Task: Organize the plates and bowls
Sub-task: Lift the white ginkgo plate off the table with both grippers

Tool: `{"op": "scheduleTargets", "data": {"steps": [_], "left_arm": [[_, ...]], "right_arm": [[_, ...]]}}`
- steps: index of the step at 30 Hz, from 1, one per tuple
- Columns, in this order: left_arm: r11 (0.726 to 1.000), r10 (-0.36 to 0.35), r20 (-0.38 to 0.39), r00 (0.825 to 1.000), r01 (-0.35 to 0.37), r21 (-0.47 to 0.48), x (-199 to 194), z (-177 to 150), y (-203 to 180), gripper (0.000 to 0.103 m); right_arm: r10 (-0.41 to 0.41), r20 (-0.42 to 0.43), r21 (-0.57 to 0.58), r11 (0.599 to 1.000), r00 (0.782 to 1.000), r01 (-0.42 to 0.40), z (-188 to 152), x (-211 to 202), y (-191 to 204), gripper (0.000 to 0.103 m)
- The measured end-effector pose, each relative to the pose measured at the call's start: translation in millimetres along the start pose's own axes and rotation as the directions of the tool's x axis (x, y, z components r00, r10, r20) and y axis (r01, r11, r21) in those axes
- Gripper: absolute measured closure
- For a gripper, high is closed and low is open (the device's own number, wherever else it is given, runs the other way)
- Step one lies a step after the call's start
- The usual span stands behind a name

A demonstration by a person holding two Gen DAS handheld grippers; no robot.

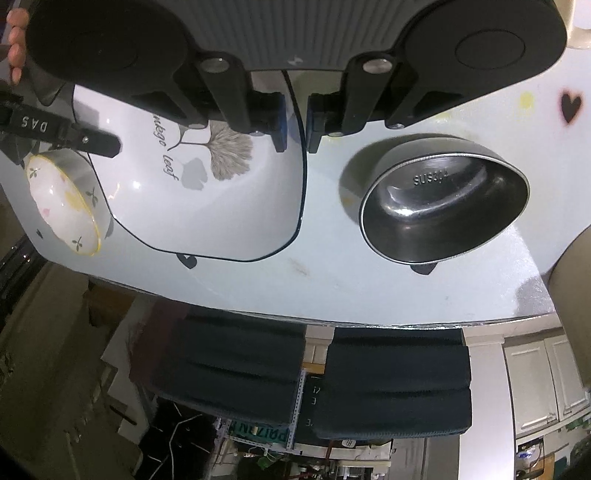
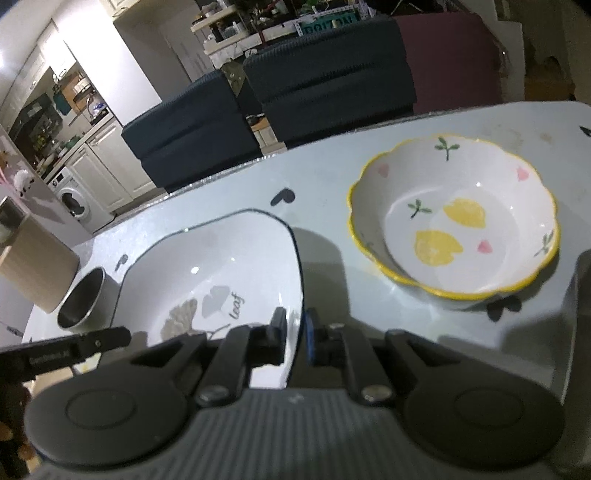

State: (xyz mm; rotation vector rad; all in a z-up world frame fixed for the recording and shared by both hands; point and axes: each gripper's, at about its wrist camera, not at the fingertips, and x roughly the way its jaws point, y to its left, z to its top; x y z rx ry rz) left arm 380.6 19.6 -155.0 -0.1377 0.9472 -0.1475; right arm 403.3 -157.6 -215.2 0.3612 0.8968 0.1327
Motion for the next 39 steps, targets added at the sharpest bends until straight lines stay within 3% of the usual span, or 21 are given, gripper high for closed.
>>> {"op": "scheduleTargets", "data": {"steps": [12, 25, 33, 39], "left_arm": [[0.998, -0.006, 0.028, 1.000, 0.004, 0.067, 3, -3, -2, 0.090], [0.991, 0.037, 0.098, 0.995, -0.049, 0.122, -7, -6, -13, 0.090], [0.995, 0.043, 0.143, 0.989, -0.056, 0.087, -42, -2, -16, 0.090], [0.993, 0.070, 0.152, 0.986, -0.083, 0.084, -86, -7, -25, 0.091]], "right_arm": [[0.001, 0.006, 0.023, 1.000, 1.000, -0.001, -2, 3, -1, 0.090], [-0.052, 0.058, -0.073, 0.996, 0.997, 0.056, -8, -6, 13, 0.090], [-0.030, 0.123, -0.114, 0.992, 0.992, 0.044, -4, -35, 23, 0.091], [-0.012, 0.125, -0.133, 0.991, 0.992, 0.029, -8, -67, 33, 0.091]]}}
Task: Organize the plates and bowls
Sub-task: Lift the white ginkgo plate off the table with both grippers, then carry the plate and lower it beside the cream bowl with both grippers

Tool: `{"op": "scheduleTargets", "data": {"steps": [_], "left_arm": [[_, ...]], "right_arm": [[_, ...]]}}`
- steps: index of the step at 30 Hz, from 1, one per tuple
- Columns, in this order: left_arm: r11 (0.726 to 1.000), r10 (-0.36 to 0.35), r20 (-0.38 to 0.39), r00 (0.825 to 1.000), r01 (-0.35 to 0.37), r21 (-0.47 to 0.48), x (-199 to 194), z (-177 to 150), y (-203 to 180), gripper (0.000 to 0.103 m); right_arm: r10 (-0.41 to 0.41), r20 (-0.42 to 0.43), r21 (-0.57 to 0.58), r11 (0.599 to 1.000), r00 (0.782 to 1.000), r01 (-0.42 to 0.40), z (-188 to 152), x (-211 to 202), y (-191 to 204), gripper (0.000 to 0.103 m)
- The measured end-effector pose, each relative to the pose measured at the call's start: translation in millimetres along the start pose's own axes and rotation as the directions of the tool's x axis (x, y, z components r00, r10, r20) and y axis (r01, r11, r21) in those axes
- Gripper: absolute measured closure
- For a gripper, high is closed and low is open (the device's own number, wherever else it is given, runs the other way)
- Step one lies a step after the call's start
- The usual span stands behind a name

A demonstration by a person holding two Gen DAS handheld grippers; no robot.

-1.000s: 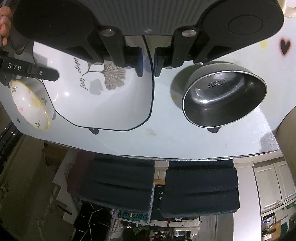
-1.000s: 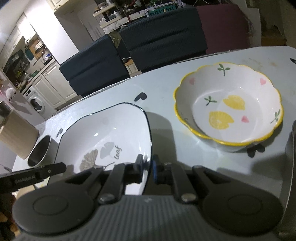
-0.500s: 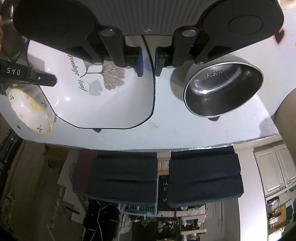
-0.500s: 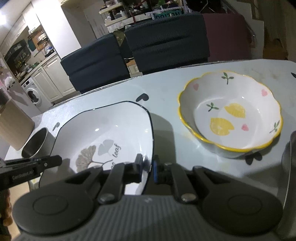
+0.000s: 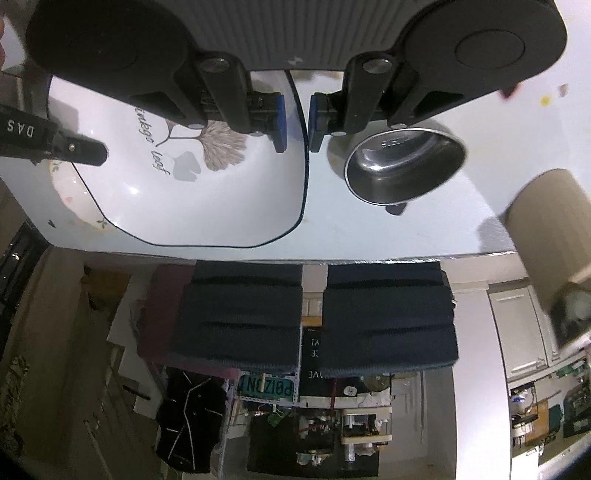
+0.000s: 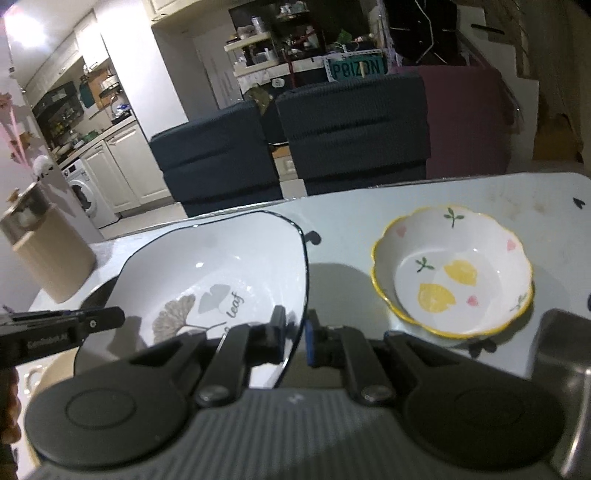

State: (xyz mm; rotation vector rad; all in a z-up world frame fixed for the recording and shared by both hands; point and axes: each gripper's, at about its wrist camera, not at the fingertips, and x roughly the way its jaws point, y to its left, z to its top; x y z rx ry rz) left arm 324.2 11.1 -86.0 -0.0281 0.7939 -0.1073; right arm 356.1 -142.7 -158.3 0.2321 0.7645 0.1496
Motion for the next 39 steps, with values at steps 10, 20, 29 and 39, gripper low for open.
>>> {"op": "scheduleTargets", "data": {"steps": [10, 20, 29, 39], "left_arm": [[1.000, -0.021, 0.047, 0.999, 0.020, 0.007, -91, -20, -13, 0.091], [0.999, -0.052, 0.044, 0.998, 0.052, -0.002, -162, -70, -19, 0.092], [0.998, -0.060, -0.033, 0.998, 0.059, -0.024, -180, -121, -10, 0.092], [0.998, -0.063, -0.135, 0.989, 0.058, -0.039, -171, -167, 9, 0.091]], "right_arm": [[0.008, 0.020, -0.039, 0.999, 1.000, -0.007, -12, -87, 20, 0.091], [0.023, 0.024, -0.034, 0.999, 0.999, -0.022, -53, -149, 24, 0.091], [0.031, -0.041, -0.024, 0.999, 0.999, -0.032, -100, -175, 31, 0.091], [0.026, -0.153, -0.059, 0.998, 0.988, -0.035, -141, -164, 44, 0.091]]}}
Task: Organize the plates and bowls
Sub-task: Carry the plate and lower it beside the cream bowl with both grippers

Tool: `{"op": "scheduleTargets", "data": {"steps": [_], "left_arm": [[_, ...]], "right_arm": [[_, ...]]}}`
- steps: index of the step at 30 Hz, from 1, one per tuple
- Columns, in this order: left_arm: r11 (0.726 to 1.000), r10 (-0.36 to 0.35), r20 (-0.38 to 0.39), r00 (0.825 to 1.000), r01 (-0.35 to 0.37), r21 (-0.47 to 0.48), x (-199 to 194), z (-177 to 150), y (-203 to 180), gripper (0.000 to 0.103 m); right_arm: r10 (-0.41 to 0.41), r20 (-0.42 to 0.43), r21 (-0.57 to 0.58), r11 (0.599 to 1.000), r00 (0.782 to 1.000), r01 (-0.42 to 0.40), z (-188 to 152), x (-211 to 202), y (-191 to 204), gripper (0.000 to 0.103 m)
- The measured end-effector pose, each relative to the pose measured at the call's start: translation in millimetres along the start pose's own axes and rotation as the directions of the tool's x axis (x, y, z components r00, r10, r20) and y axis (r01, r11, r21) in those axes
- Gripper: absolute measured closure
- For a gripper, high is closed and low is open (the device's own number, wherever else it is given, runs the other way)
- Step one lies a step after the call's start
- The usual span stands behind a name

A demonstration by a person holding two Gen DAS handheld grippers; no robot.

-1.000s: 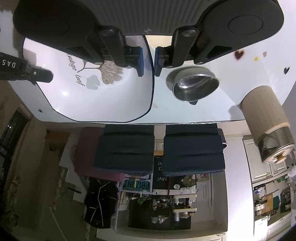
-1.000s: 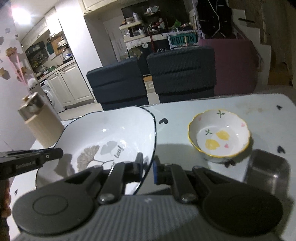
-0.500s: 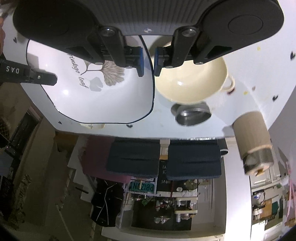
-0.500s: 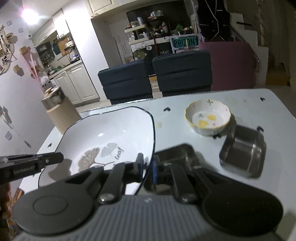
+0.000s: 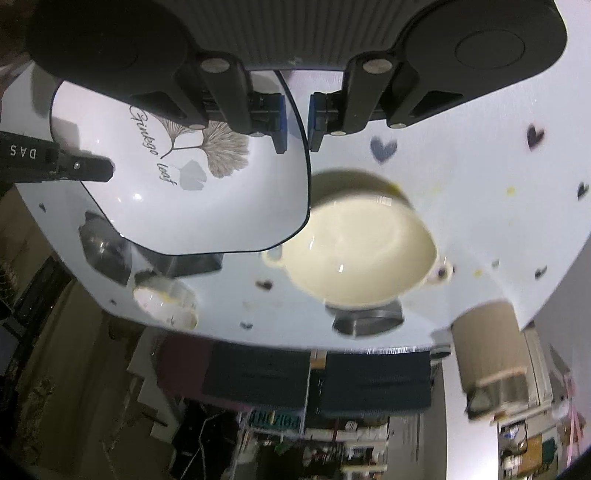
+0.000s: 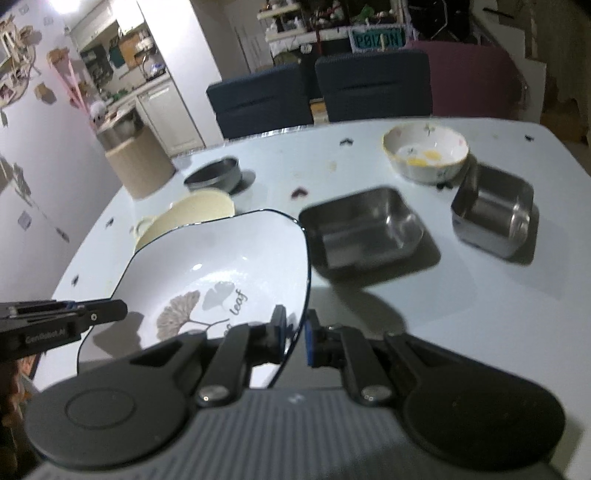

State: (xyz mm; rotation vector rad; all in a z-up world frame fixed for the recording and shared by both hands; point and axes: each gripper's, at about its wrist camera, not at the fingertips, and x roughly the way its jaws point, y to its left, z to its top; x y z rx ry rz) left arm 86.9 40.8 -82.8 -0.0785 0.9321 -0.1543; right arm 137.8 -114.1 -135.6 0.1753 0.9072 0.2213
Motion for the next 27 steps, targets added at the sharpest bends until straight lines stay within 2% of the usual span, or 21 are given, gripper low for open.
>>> {"op": "scheduleTargets", "data": {"steps": [10, 22, 27], "left_arm": [[1.000, 0.008, -0.069, 0.998, -0.009, -0.016, 26, -25, 24, 0.091], [0.997, 0.067, -0.096, 0.993, -0.062, 0.051, 60, -17, 31, 0.090], [0.996, 0.060, -0.102, 0.993, -0.053, 0.074, 63, -17, 32, 0.090]], "right_arm": [[-0.026, -0.109, -0.036, 0.999, 0.994, 0.023, -27, 33, 18, 0.091], [-0.073, -0.153, -0.058, 0.996, 0.986, 0.065, -24, 54, 35, 0.091], [-0.084, -0.181, -0.074, 0.995, 0.980, 0.072, -25, 62, 37, 0.090]]}}
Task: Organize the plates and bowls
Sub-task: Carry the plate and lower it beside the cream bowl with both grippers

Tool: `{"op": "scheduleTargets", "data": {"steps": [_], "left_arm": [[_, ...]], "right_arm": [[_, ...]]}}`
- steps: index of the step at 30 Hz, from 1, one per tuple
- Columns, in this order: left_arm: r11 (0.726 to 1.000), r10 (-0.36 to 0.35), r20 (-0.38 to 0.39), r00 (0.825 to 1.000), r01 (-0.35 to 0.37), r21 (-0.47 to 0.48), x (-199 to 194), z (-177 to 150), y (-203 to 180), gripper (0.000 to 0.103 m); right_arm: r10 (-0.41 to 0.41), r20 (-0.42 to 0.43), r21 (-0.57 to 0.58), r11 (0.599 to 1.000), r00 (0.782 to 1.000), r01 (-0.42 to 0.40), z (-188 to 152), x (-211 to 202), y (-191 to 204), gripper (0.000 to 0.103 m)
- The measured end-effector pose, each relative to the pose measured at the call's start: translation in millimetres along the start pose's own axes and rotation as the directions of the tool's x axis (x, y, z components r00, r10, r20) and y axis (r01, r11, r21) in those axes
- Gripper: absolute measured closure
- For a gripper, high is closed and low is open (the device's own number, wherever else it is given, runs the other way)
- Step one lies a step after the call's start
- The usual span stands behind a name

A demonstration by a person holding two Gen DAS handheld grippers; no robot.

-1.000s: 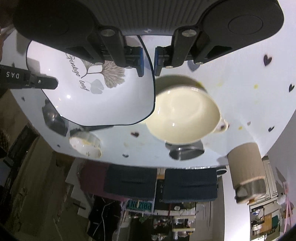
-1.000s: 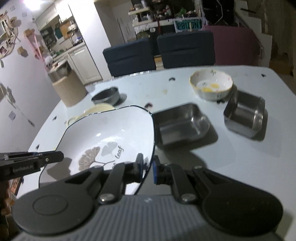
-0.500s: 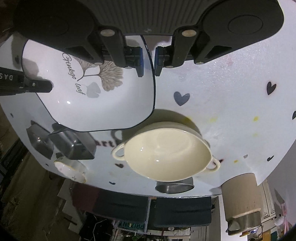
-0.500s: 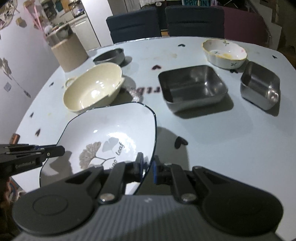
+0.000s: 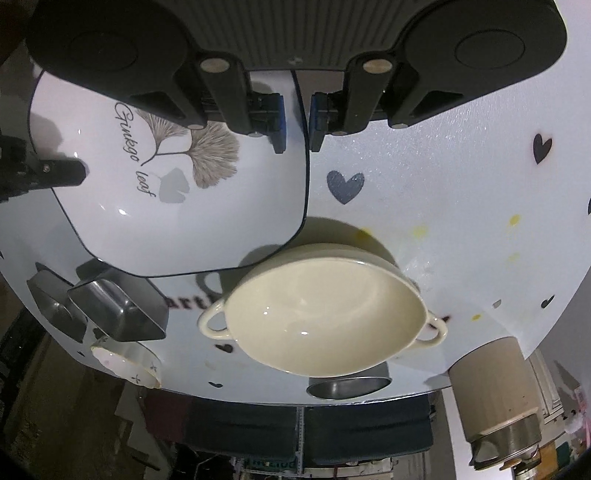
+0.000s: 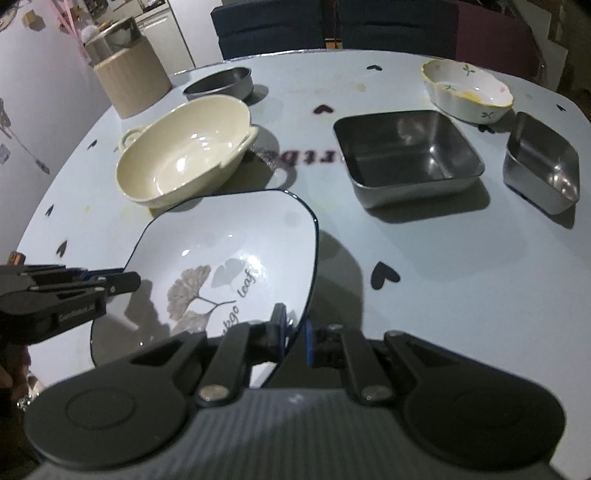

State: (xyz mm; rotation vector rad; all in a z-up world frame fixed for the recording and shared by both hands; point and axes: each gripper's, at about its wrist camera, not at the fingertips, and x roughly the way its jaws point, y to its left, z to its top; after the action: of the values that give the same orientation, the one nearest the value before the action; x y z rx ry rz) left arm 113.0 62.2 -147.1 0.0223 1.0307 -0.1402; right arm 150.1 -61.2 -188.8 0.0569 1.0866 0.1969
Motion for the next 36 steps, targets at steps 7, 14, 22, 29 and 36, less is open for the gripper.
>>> {"op": "scheduleTargets", "data": {"steps": [7, 14, 22, 29, 36], "left_arm": [[0.999, -0.006, -0.011, 1.000, 0.006, 0.040, -2, -2, -6, 0.090], [0.999, -0.007, -0.019, 1.000, 0.008, 0.042, -3, -1, -8, 0.090], [0.999, -0.013, -0.042, 0.999, 0.015, 0.045, -3, 3, -8, 0.090], [0.998, -0.007, -0.045, 0.999, 0.010, 0.069, -5, 3, -12, 0.090], [0.998, -0.007, -0.062, 0.998, 0.012, 0.068, -5, 3, -12, 0.090]], "right_arm": [[-0.027, -0.034, 0.011, 1.000, 0.999, 0.028, 6, 10, -5, 0.089], [-0.036, -0.055, 0.012, 0.999, 0.998, 0.037, 6, 16, -7, 0.087], [-0.041, -0.057, -0.001, 0.999, 0.998, 0.041, 8, 21, -8, 0.086], [-0.057, -0.085, -0.050, 0.997, 0.995, 0.053, 3, 25, -4, 0.082], [-0.034, -0.086, -0.017, 0.999, 0.996, 0.033, 4, 23, -10, 0.084]]}}
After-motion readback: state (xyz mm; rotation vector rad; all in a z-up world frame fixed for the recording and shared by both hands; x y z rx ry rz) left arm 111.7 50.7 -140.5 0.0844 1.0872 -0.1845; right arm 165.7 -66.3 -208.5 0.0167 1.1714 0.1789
